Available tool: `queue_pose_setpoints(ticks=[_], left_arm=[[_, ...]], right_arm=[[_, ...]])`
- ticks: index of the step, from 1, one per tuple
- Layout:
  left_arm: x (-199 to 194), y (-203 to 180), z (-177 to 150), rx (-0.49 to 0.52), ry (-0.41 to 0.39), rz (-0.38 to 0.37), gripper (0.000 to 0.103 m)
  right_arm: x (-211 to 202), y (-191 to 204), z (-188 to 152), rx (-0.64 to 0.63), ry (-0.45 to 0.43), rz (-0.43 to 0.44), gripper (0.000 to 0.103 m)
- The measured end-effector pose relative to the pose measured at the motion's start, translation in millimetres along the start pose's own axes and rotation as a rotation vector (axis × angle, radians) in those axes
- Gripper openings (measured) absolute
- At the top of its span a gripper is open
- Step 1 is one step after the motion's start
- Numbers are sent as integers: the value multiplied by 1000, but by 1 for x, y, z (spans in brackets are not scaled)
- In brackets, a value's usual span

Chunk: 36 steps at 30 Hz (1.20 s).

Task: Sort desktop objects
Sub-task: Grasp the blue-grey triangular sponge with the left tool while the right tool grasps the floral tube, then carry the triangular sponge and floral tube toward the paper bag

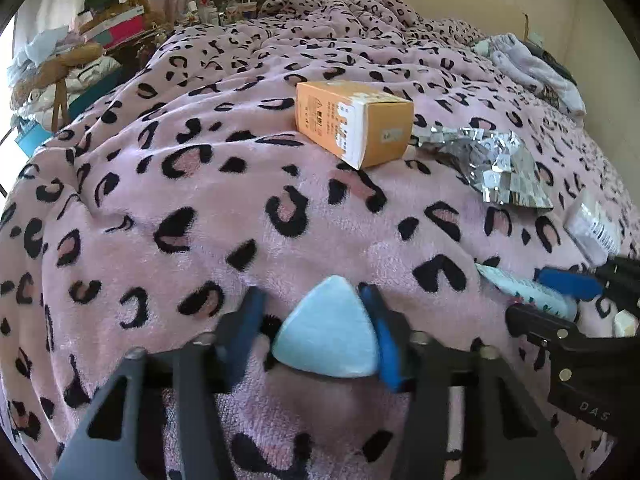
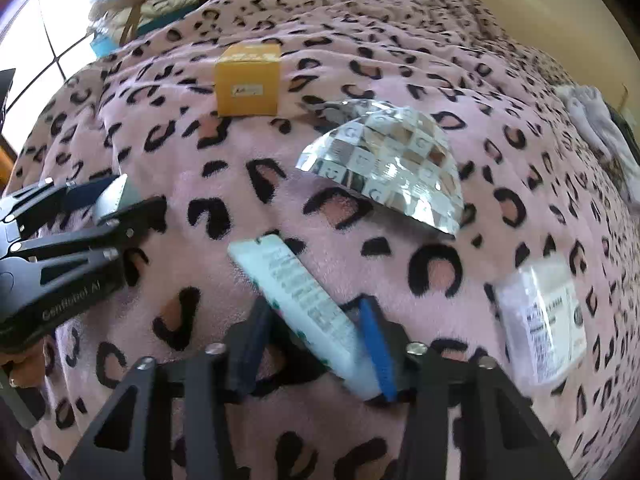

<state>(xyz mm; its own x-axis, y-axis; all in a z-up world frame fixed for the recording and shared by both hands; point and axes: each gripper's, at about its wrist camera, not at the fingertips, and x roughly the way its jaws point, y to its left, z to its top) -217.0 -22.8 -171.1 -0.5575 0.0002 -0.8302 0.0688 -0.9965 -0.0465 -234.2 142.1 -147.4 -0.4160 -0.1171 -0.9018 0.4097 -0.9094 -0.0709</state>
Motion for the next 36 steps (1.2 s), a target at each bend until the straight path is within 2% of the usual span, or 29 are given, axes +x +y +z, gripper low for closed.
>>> queue_pose_setpoints(ticks=[7, 16, 23, 29, 36], left_arm=[[-10, 3, -4, -14, -15, -4, 41], [-48, 5, -24, -9, -34, -15, 41], [-77, 0, -60, 22, -11, -53, 41], [-80, 2, -84, 8, 27, -63, 41], [-98, -2, -89, 24, 12, -69, 41]], right_arm=[[-12, 2, -15, 114, -47, -4, 22], [-36, 0, -53, 283, -107, 55, 20], [-41, 10, -93, 405, -78, 129, 21], [-22, 15, -91, 420, -40, 102, 20], [-42, 18, -100, 457, -75, 107, 20]])
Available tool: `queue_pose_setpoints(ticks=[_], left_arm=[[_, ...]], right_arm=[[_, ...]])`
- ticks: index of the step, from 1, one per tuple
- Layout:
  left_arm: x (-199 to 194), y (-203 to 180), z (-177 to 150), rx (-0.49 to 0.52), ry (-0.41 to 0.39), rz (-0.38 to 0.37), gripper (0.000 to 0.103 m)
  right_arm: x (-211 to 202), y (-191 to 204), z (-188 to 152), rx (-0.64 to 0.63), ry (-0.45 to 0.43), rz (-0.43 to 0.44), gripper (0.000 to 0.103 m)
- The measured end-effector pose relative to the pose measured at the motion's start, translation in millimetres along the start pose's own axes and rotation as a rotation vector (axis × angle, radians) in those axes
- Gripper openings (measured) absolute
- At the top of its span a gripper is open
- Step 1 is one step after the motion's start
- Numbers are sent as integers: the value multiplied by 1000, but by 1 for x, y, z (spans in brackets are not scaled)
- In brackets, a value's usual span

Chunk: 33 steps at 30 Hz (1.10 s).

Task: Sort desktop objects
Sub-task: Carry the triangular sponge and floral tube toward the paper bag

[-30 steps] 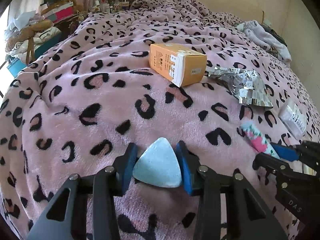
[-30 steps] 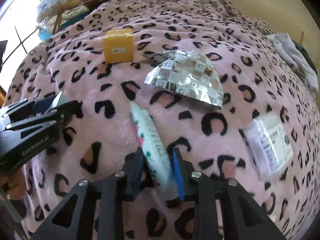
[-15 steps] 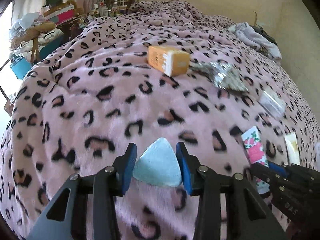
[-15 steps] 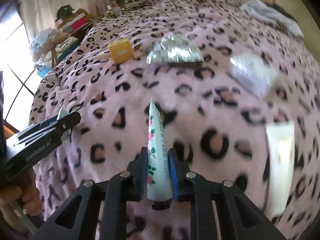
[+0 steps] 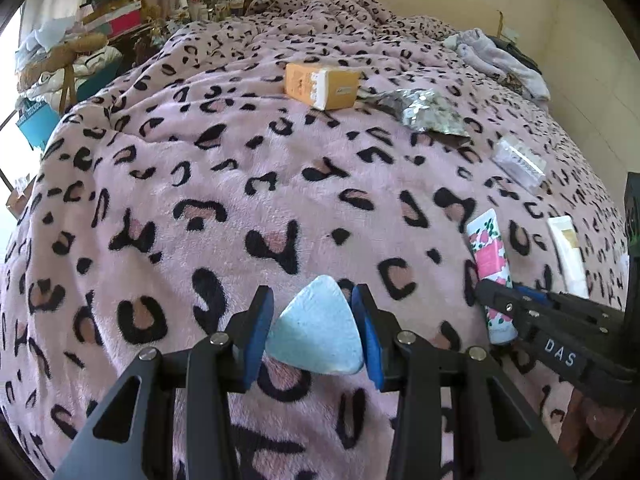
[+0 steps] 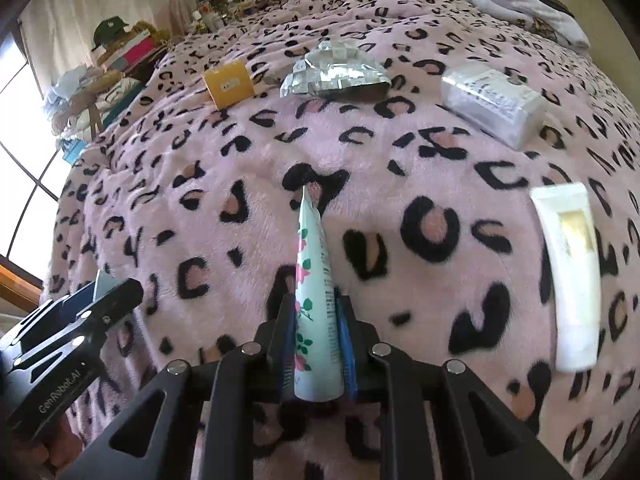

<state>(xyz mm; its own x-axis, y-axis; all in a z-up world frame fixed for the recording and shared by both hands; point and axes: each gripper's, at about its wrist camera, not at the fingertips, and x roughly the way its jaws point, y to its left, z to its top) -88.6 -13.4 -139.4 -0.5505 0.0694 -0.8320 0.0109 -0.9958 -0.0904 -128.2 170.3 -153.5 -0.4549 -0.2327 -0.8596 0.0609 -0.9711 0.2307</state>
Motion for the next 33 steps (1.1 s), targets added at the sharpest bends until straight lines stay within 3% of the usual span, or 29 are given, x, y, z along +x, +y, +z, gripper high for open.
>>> queue_pose_setpoints(ticks=[9, 19, 33], left_arm=[[-51, -28, -2, 55, -49, -20, 41], [-102, -87, -8, 136, -94, -90, 41], [-145, -176, -6, 236, -134, -168, 41]], right_arm=[[-77, -2, -29, 36, -101, 37, 20], [-178, -40, -55, 92, -233, 23, 20], [-251, -95, -78, 183, -330, -39, 20]])
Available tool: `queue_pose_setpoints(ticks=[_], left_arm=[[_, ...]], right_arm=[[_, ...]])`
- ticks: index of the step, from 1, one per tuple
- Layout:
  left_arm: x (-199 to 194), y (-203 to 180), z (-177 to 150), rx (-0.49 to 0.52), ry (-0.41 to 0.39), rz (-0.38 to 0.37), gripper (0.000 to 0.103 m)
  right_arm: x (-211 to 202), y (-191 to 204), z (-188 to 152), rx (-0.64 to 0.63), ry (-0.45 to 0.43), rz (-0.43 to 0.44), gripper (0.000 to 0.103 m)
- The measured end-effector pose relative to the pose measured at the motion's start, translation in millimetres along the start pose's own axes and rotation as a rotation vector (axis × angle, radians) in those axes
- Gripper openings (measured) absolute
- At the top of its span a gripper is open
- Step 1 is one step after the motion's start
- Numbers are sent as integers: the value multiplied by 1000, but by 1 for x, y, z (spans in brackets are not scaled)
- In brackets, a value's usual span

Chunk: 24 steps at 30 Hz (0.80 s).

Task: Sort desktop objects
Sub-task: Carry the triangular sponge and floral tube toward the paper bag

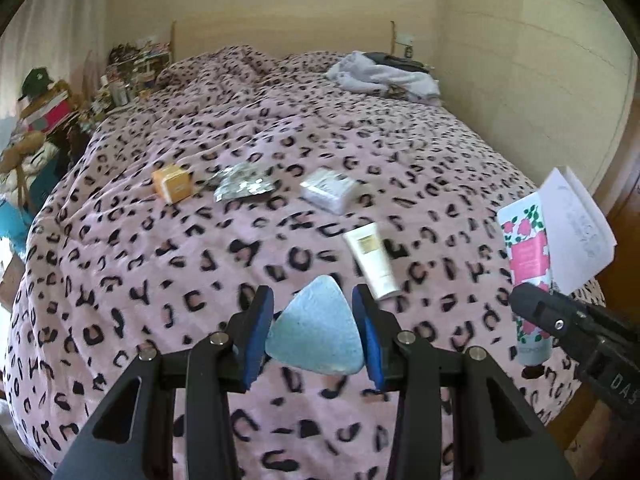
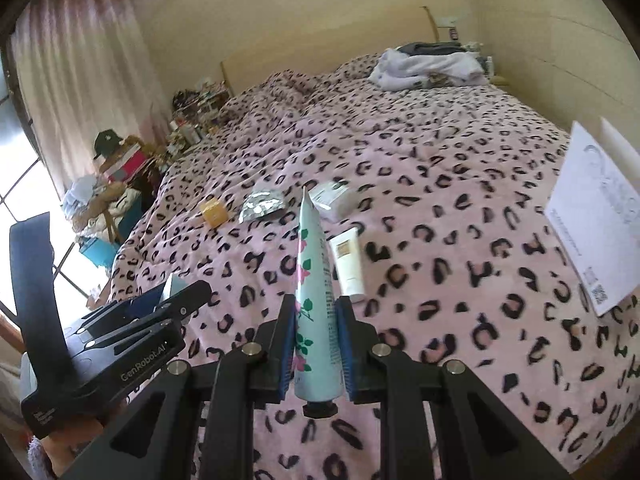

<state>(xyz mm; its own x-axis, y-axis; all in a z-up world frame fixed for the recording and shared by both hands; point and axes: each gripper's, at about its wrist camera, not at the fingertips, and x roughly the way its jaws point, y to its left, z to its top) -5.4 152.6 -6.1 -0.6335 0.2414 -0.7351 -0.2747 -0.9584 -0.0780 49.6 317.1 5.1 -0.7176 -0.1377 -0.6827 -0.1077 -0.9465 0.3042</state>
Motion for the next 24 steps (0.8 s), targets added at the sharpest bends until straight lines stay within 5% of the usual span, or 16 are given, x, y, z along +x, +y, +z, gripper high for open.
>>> queue_pose_setpoints(ticks=[24], left_arm=[[-26, -133, 54, 137, -96, -131, 42]], right_arm=[[-88, -79, 29, 66, -153, -114, 20]])
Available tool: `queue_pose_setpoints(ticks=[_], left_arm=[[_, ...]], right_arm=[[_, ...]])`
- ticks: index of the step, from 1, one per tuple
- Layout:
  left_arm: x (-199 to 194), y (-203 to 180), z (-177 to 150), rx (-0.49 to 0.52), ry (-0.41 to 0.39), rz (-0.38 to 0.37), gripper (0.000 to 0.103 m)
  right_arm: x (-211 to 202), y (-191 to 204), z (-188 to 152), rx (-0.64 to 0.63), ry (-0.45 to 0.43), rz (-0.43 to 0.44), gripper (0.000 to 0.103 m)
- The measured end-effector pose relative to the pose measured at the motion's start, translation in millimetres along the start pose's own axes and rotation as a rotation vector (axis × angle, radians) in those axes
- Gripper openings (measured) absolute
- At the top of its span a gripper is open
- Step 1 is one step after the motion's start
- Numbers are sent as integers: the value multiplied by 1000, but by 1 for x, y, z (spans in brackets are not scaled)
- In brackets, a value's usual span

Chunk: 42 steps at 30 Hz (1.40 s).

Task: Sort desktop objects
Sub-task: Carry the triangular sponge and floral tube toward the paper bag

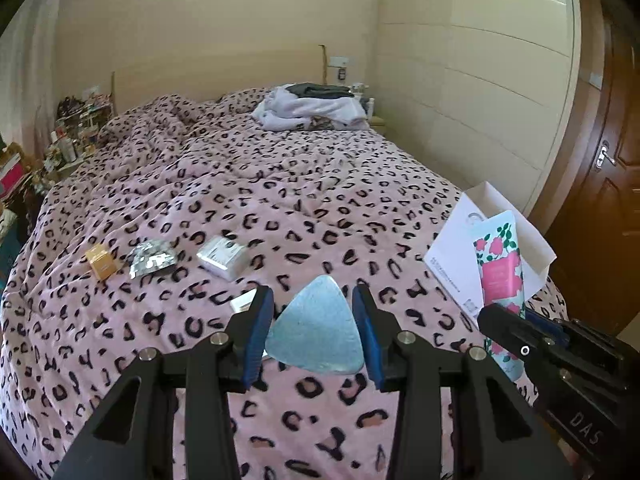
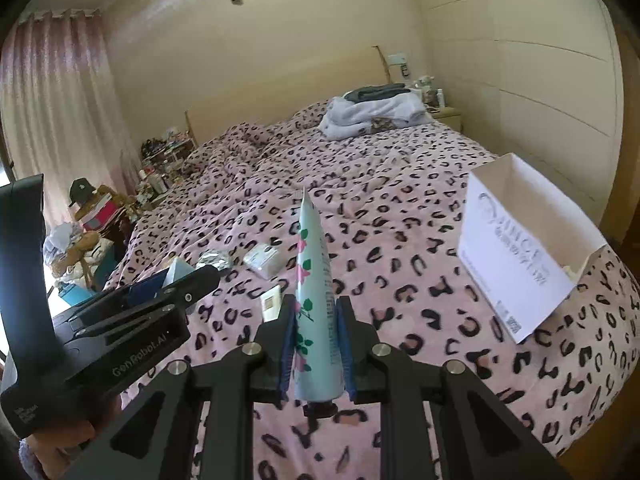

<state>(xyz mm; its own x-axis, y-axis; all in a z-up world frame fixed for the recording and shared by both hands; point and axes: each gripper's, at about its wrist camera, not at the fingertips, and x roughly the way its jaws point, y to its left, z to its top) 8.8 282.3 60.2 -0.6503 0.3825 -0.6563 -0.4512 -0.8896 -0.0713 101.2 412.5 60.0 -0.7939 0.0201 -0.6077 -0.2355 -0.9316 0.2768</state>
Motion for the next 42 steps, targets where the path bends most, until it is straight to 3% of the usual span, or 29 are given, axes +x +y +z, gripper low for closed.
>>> queue_pose_setpoints(ticks=[25, 42], left_arm=[[59, -99, 26, 92, 31, -89, 41], [114, -164, 51, 131, 76, -191, 41]], right_arm=[[-2, -103, 18, 84, -17, -103, 20], [1, -171, 33, 137, -23, -182, 20]])
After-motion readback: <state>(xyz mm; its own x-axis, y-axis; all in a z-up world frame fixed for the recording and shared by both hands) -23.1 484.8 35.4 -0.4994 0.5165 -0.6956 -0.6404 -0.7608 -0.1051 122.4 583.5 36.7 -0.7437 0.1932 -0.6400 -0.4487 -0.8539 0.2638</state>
